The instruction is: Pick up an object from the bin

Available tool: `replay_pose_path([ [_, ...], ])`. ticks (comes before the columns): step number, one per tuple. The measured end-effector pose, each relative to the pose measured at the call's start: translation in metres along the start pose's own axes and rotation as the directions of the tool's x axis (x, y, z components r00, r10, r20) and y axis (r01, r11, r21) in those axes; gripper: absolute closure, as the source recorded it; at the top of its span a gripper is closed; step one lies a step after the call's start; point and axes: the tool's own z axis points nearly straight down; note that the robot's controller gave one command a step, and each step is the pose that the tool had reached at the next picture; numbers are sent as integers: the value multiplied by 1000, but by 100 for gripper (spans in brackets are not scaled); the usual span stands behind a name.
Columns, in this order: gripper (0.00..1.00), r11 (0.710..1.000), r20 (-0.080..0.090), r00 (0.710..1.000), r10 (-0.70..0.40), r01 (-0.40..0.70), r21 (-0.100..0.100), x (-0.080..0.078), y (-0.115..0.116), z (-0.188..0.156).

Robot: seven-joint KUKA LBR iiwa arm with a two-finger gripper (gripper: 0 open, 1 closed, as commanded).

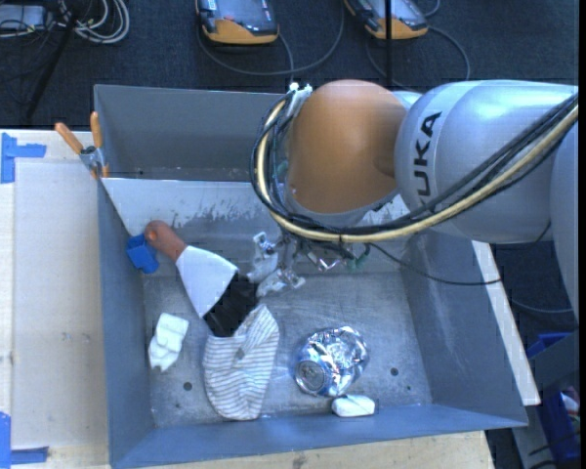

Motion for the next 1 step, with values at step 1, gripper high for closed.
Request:
replay_pose_path([
  [1, 100, 1000, 4, 1000, 31, -31, 0, 7, -25, -48],
])
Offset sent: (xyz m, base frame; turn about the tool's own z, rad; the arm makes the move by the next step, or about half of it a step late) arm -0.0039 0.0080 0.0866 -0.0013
